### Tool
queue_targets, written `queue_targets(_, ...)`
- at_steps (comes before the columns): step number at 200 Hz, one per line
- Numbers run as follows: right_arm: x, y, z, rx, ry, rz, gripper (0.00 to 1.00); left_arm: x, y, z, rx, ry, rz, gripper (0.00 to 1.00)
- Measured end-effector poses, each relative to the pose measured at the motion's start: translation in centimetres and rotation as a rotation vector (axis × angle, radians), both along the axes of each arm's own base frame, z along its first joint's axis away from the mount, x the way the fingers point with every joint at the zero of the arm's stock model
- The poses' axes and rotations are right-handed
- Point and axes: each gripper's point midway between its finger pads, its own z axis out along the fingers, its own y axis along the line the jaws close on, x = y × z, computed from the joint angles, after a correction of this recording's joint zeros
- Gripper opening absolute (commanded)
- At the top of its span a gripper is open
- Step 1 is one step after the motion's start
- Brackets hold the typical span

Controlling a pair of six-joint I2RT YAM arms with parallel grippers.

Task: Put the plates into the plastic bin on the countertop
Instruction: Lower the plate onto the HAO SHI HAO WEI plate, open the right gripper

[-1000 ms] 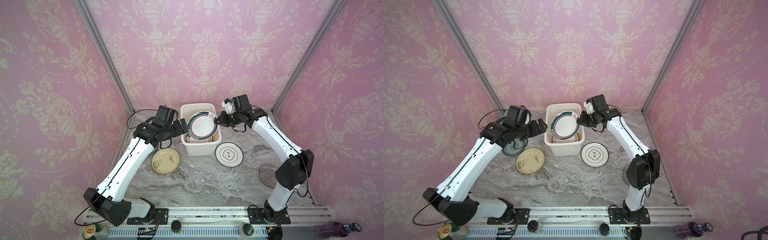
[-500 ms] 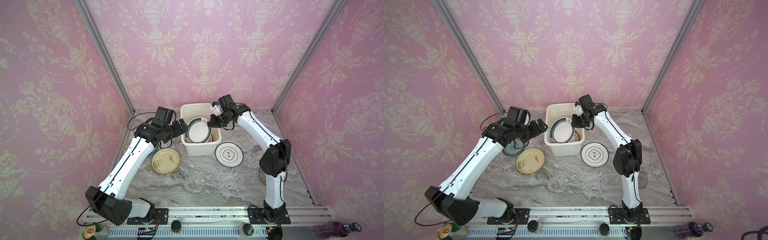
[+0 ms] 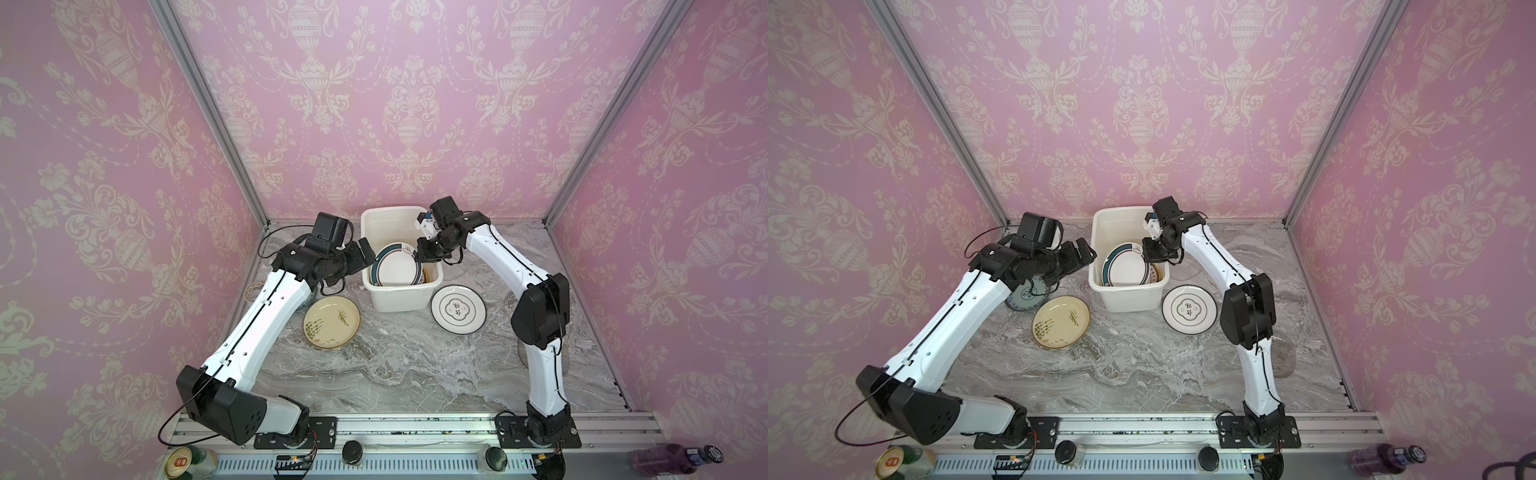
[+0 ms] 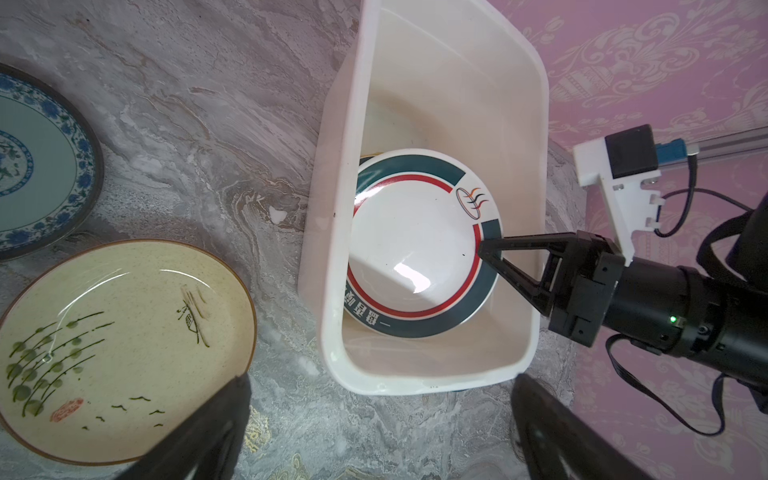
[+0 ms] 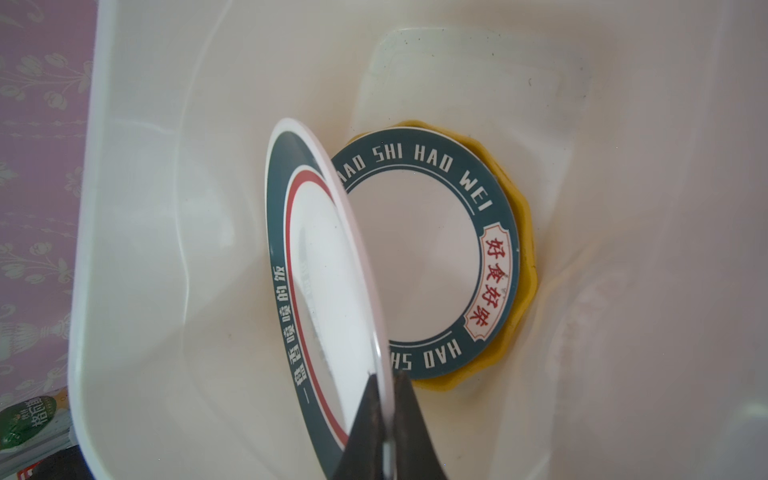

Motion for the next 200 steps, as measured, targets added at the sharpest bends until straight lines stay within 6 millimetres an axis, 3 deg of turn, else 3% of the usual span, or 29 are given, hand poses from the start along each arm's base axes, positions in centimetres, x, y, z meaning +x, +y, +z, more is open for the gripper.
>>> queue_targets(45,0.2,0.5,-1.7,-0.011,0.024,0.006,0.04,0.0,-0.1,-0.2,-0.001,0.005,-0.002,0.99)
queue_targets(110,0.1,1.1,-1.6,-0.003,0.014,0.017,0.25,0.1,-0.3,-0.5,-0.005,0.019,-0.009,0.99)
queue_targets(200,0.2,1.1,-1.7,-0.034,-0.005,0.010,0.35,0.3,-0.4,-0.4,-0.010,0.012,-0.011,0.99)
